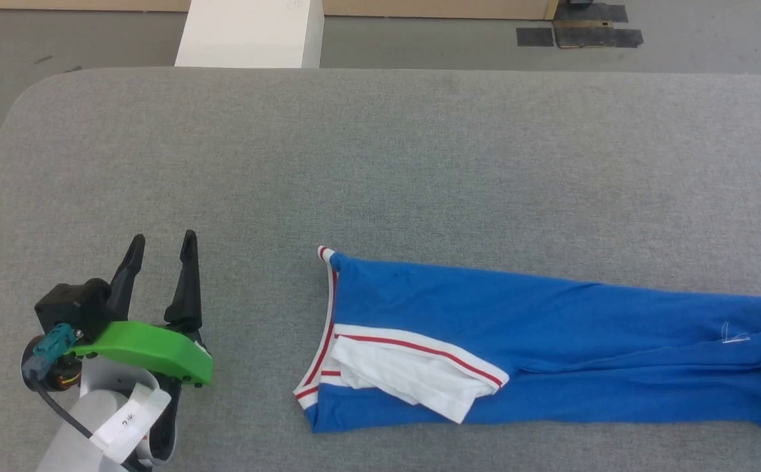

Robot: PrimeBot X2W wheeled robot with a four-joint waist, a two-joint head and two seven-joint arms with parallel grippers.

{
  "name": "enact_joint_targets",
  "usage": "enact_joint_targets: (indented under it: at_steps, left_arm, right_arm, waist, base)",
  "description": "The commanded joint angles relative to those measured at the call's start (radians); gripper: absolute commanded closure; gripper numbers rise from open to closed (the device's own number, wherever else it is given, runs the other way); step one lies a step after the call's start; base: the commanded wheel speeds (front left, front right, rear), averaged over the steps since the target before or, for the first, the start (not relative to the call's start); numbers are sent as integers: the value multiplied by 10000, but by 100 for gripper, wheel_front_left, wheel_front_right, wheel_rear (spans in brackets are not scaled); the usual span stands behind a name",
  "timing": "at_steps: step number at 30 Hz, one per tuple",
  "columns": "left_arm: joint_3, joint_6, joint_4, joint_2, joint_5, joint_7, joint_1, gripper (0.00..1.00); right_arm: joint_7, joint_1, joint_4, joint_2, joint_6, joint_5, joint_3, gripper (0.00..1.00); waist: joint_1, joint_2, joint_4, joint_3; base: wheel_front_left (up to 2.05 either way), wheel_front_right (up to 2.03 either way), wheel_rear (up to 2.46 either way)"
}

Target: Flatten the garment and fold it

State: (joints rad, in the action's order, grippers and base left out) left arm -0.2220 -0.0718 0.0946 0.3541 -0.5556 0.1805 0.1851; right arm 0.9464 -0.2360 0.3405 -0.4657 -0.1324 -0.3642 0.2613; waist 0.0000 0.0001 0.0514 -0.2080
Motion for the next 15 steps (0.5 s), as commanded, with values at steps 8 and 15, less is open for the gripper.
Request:
enact_joint_targets:
  at_steps: [8, 15]
  left_arm:
    - [-35, -119, 62, 170, -59, -114, -248, 0]
    - [9, -248, 42, 190, -214, -229, -593, 0]
  right_arm:
    - [746, -202, -408, 41, 17, 447, -103, 100]
    - [2386, -72, -1536, -289, 17, 397, -956, 100]
  waist:
    - [0, -1, -93, 360]
    - [0, -1, -269, 706]
  base:
    - [0, 0, 0]
    - [0, 0, 0]
